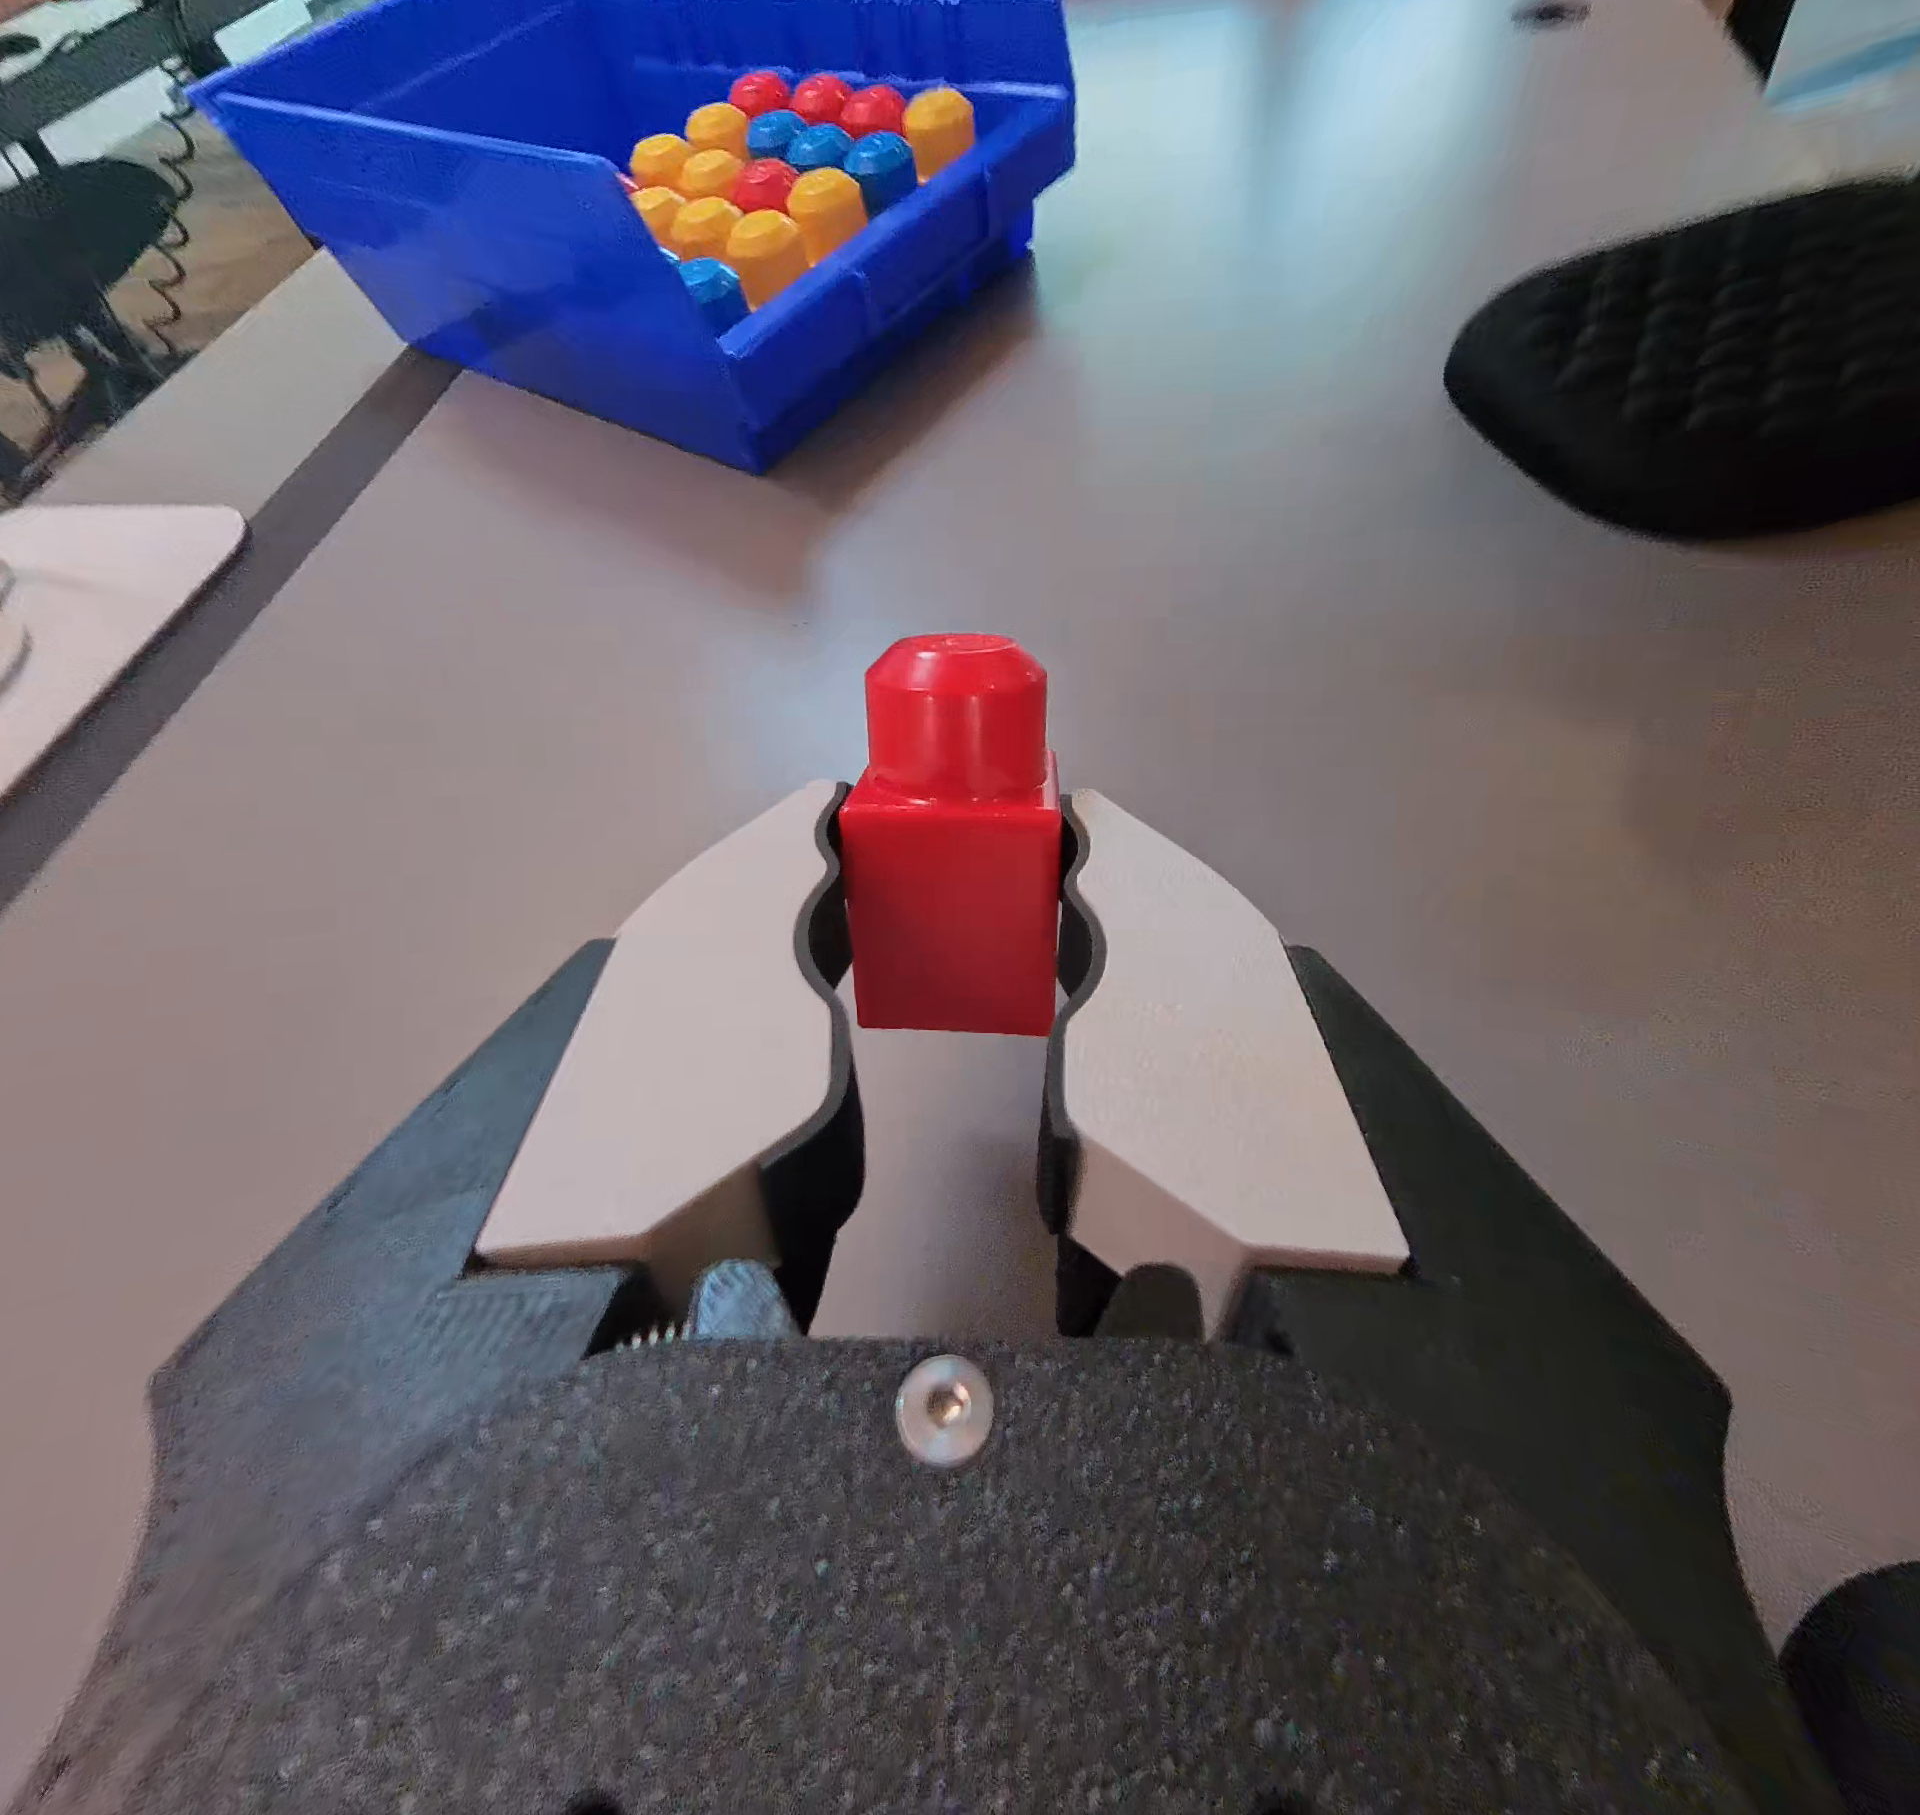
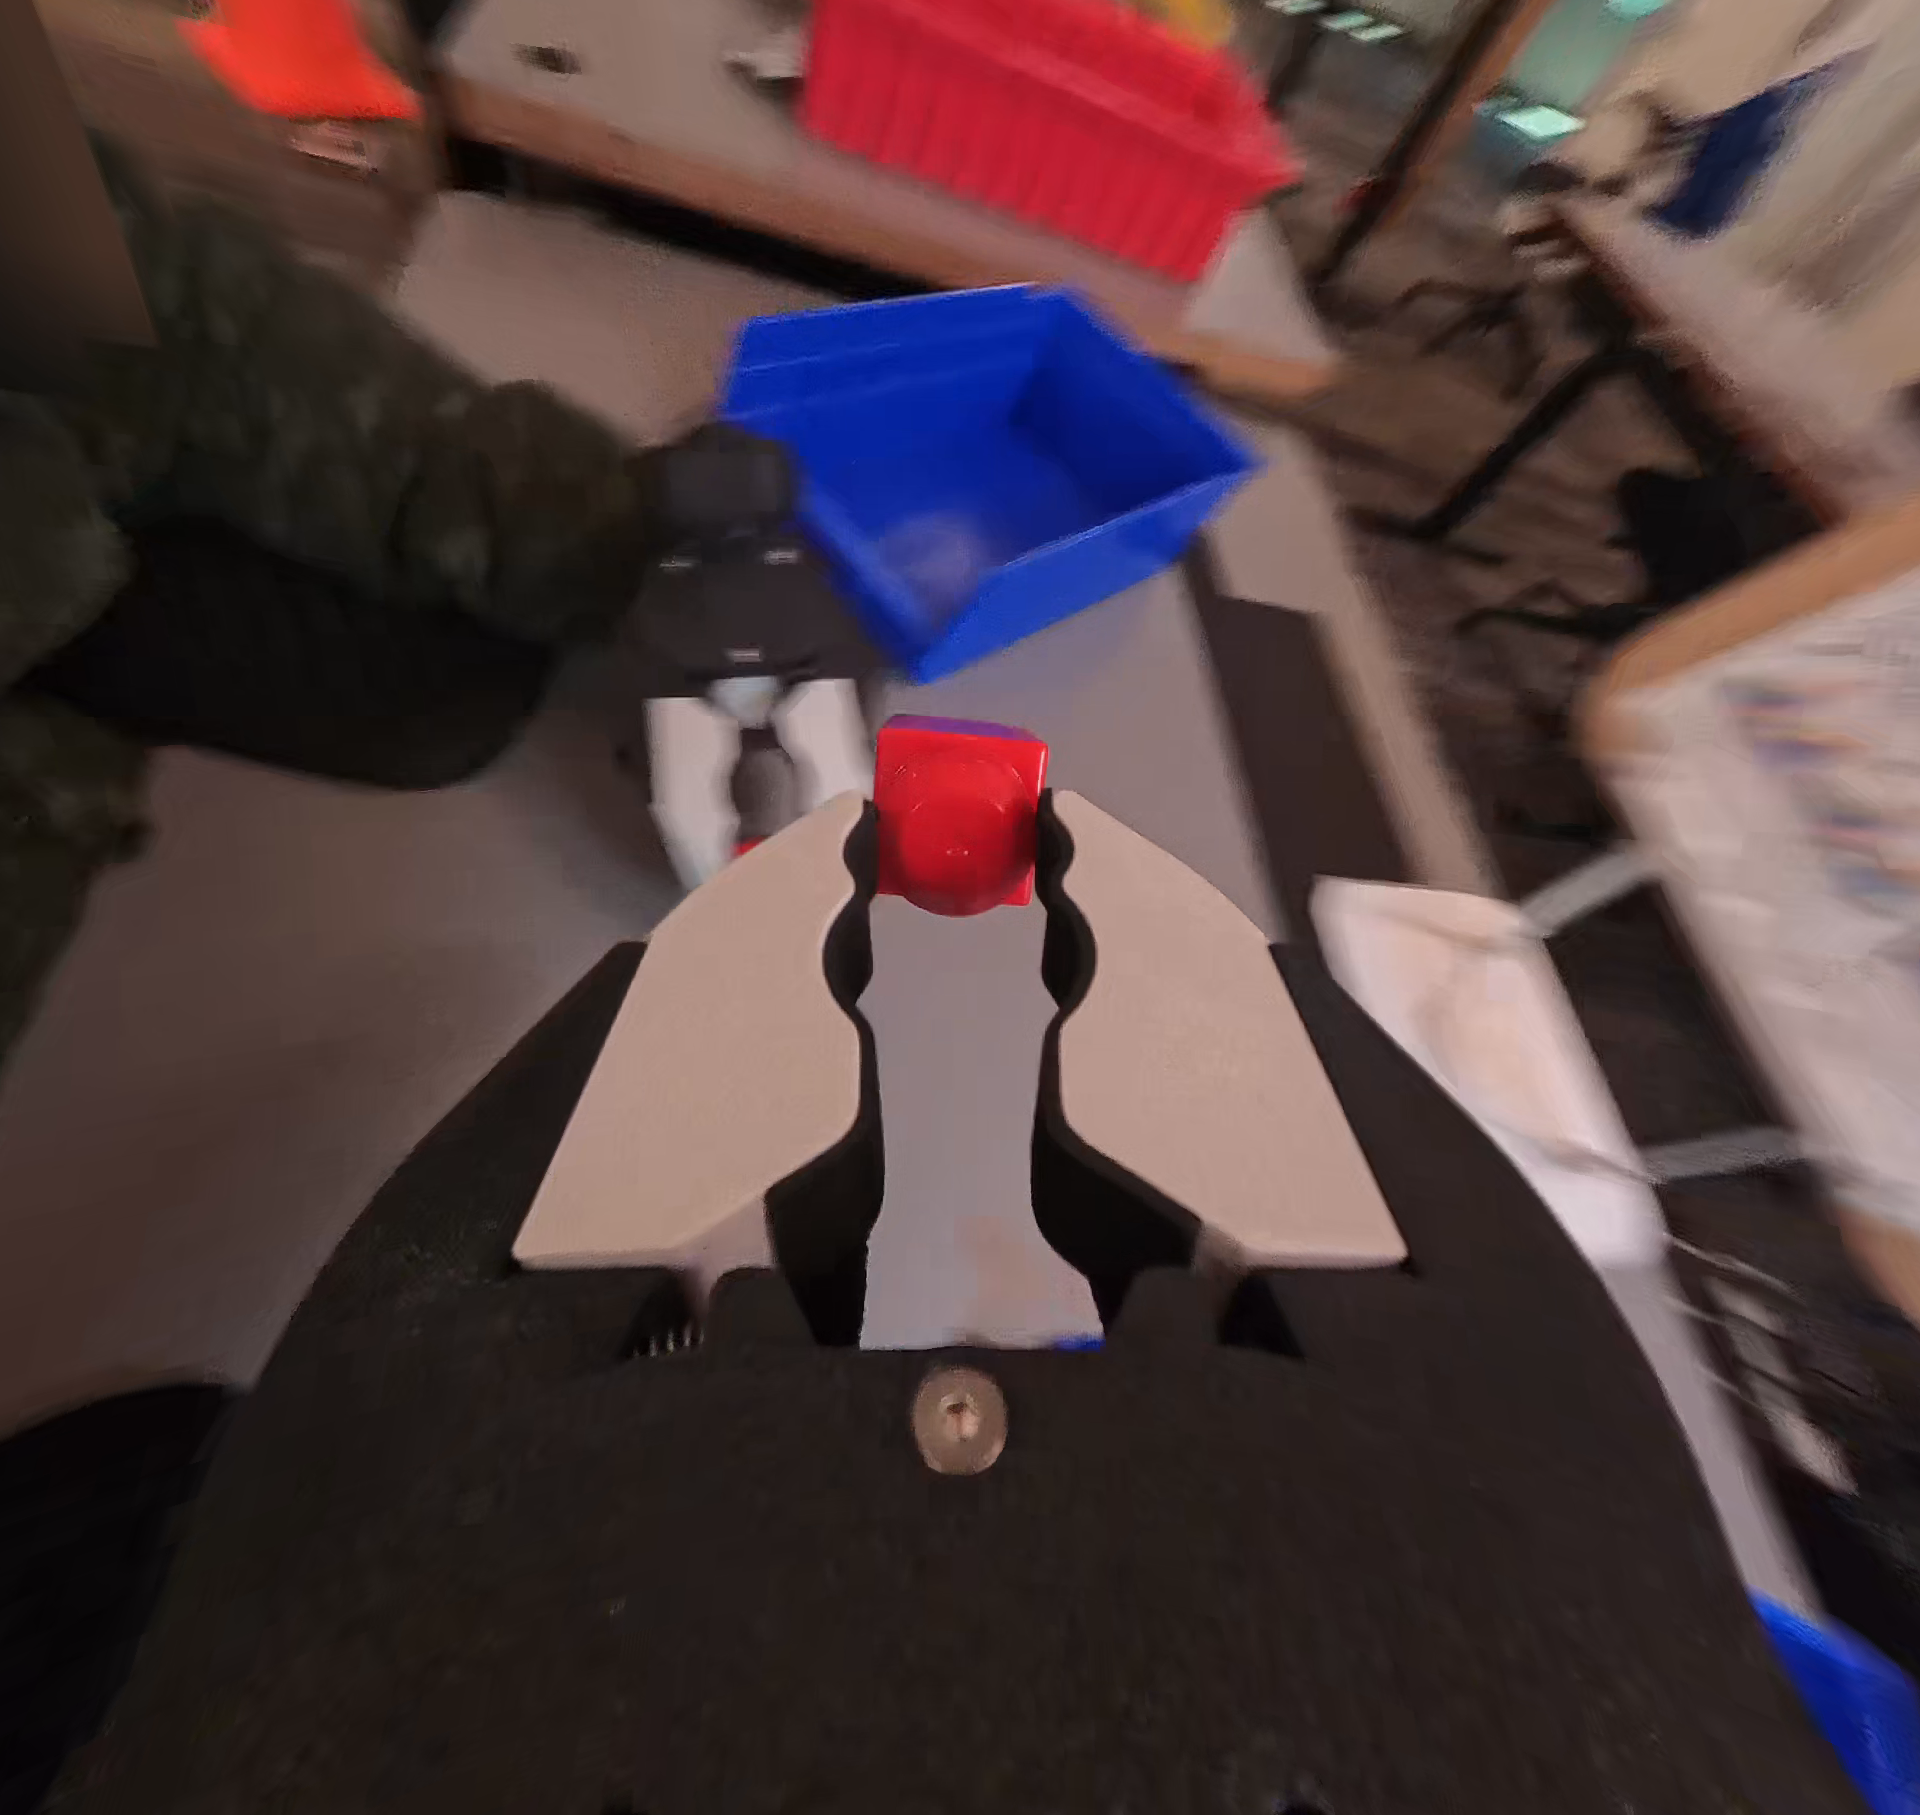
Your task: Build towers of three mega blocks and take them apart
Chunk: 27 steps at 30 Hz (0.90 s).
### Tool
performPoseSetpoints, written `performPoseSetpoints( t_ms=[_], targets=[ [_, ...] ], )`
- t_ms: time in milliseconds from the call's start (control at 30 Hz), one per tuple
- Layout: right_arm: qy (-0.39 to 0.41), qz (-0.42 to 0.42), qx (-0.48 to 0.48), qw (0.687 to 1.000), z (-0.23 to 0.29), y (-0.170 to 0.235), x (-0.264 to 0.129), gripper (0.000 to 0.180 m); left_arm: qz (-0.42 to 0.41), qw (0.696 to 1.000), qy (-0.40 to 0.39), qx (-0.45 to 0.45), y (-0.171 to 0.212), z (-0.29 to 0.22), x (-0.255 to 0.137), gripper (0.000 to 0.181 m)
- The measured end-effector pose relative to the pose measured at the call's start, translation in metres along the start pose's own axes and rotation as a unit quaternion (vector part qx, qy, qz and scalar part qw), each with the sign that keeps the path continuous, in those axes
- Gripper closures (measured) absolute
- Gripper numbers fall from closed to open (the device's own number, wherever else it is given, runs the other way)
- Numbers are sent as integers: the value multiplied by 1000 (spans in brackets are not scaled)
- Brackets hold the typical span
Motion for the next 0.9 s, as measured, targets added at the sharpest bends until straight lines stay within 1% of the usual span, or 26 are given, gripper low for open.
performPoseSetpoints(
  t_ms=[33,67,100,133,200,233,300,367,433,500,633,733,833,900],
  targets=[
    [62,9,-19,998,-20,-6,-17,151,-8,1000,-2,-15,-1,3,-1,144],
    [127,45,-38,990,-42,-6,-31,150,-13,1000,-4,-23,-2,6,-1,144],
    [190,98,-48,976,-67,1,-44,150,-15,999,-7,-27,-2,7,-2,144],
    [244,155,-49,956,-92,14,-56,150,-14,999,-13,-27,-2,7,-2,145],
    [296,270,-5,916,-137,57,-74,150,-15,1000,-18,-21,-2,6,-2,145],
    [310,314,23,897,-155,83,-80,150,-14,1000,-18,-18,-2,4,-1,144],
    [304,384,83,868,-179,138,-86,150,-9,1000,-20,-11,-2,3,1,145],
    [291,427,128,847,-192,186,-88,150,-7,1000,-19,-10,-1,3,2,145],
    [265,454,173,833,-199,222,-85,150,-8,1000,-14,-15,2,3,3,144],
    [242,471,193,826,-203,247,-80,150,-4,1000,-11,-18,5,3,4,145],
    [168,442,255,843,-207,262,-68,150,-6,1000,0,-19,7,1,7,145],
    [128,411,274,860,-208,264,-61,150,-6,1000,8,-17,7,-1,9,145],
    [114,392,280,869,-209,266,-61,150,-6,1000,13,-18,8,-2,11,145],
    [111,385,288,870,-209,268,-64,150,-3,1000,13,-19,9,-2,11,145]
  ],
)
Point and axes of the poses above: each gripper's, where its closed fingertips meet, x out along the fingers, y out of its underside, z = x × y across the jaws, the point moved 7 cm from there along -x, back along the fingers, and after that the axes turned 7 degrees about x, right-handed, at the moved point
